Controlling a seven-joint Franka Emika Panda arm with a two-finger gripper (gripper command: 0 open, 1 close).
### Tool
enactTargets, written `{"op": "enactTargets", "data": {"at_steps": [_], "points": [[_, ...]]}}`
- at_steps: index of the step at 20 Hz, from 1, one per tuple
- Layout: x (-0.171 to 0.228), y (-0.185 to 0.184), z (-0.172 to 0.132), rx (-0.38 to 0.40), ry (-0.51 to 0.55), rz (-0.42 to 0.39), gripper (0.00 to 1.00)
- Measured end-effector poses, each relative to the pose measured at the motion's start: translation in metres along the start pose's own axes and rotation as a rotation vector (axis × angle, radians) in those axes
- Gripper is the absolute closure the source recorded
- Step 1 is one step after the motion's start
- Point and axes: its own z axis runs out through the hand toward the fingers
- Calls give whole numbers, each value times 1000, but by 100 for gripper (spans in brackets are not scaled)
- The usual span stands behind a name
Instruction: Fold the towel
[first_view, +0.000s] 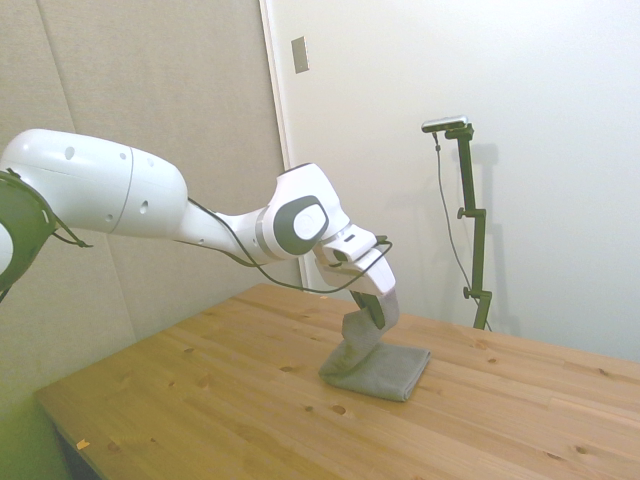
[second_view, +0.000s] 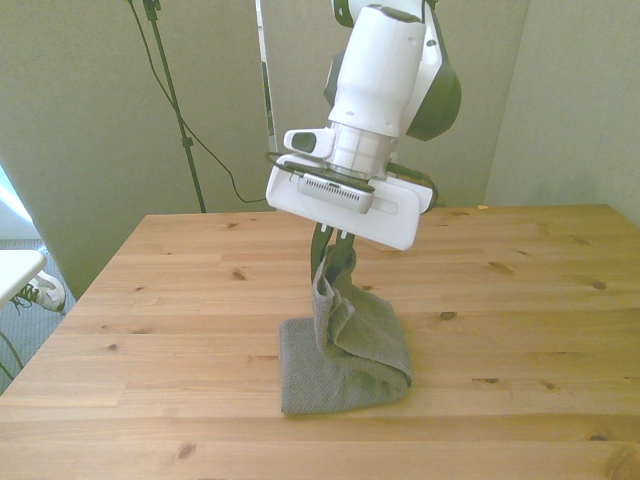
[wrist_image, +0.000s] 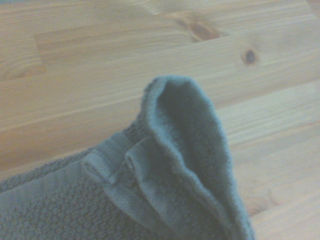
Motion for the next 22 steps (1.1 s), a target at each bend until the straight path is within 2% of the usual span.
{"op": "enactTargets", "data": {"at_steps": [4,5,9,17,22], "points": [[6,1,23,72,-95,-36,100],[8,2,26,77,-105,-39,0],[20,8,34,66,-110,-60,0],[34,14,33,93,-117,-79,0],[46,17,19,107,-96,-77,0]]}}
